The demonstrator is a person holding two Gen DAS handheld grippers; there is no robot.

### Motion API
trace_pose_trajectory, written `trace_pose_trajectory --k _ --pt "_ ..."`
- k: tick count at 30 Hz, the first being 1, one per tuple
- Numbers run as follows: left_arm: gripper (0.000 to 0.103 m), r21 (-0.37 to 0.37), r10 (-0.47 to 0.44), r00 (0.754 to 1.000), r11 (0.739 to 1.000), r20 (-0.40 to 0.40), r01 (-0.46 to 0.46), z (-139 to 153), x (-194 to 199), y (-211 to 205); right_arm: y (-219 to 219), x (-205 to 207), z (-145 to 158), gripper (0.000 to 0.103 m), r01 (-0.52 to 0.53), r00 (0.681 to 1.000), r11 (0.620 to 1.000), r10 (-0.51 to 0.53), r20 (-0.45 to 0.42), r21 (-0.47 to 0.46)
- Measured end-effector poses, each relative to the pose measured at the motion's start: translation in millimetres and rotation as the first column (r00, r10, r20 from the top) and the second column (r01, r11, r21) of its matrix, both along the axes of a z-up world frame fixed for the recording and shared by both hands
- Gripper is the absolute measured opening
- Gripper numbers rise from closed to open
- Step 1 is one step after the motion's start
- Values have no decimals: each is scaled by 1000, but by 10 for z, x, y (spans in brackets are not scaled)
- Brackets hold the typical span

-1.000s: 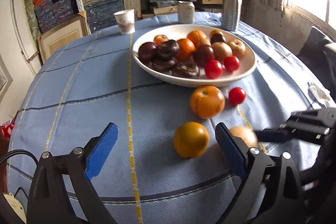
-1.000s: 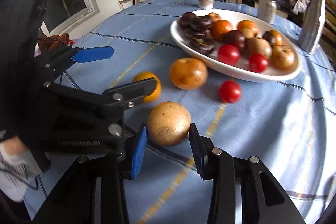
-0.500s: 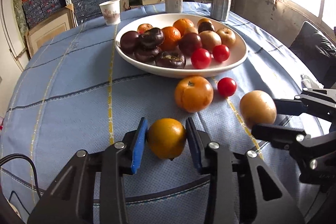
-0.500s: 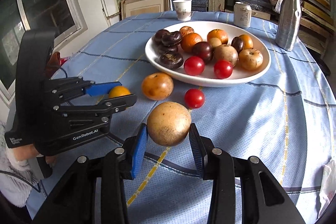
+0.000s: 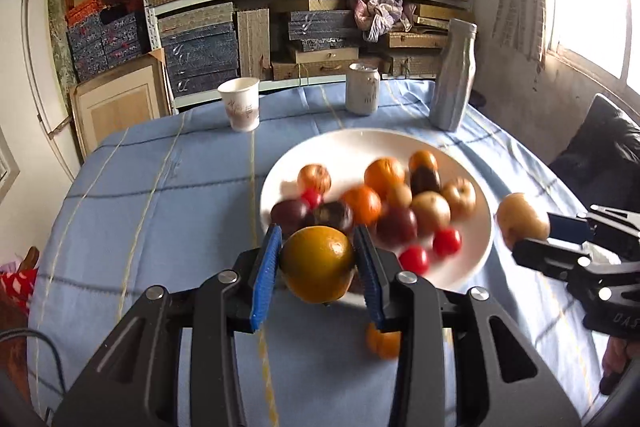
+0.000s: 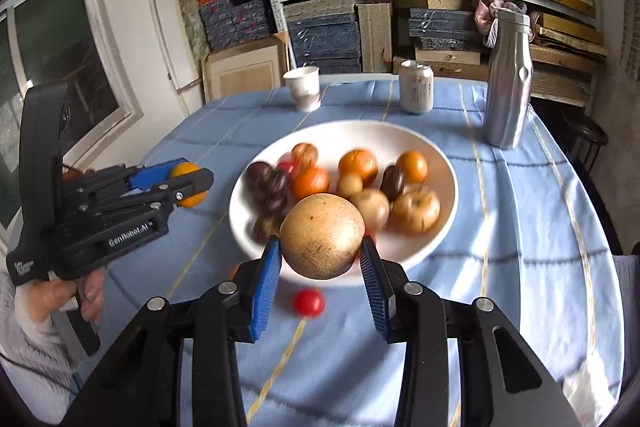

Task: Organize fruits
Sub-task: 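Release the yellow-orange fruit on the plate with the left gripper while the right releases the tan fruit, then withdraw both open grippers to the last two fruits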

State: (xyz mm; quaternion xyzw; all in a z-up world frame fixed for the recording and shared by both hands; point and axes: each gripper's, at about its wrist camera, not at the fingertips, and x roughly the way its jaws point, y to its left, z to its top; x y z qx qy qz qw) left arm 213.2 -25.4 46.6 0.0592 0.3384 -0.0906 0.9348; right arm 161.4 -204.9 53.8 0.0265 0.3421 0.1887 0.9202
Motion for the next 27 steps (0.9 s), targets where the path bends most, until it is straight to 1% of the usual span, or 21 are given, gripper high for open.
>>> trace_pose_trajectory --k 3,6,8,10,11,12,14,15,19,21,27 --pt "37 -12 -13 1000 1000 -20 12 -101 215 -102 61 261 -67 41 20 1000 1000 -20 -12 -20" --pt "37 -19 -22 998 1000 -56 21 -266 367 -179 81 482 -239 41 41 999 999 -41 -35 -22" --pt "38 -18 -24 997 1000 -76 23 -368 423 -203 82 519 -328 41 45 998 999 -46 -44 -20" --pt "39 -18 -27 997 1000 -78 25 -443 443 -212 73 566 -409 43 57 997 998 -58 -51 -35" --pt "43 -19 -24 997 1000 -79 23 -459 453 -207 62 570 -439 43 61 996 997 -63 -57 -38" --pt "52 -26 -25 997 999 -80 23 -468 454 -202 40 578 -461 43 63 996 997 -65 -58 -36" --pt "61 -31 -22 997 999 -73 20 -461 438 -189 21 566 -454 48 68 996 997 -69 -57 -31" --pt "62 -30 -21 998 999 -66 19 -450 418 -183 16 549 -437 50 67 996 997 -68 -52 -31" --pt "63 -45 -16 998 999 -54 14 -371 319 -124 4 446 -360 53 70 997 997 -70 -20 -36" --pt "64 -45 -11 999 999 -49 9 -349 250 -95 -10 380 -328 52 64 998 998 -65 -13 -25" --pt "65 -33 -5 998 999 -59 3 -392 23 -49 1 143 -301 52 43 999 999 -43 3 -15"
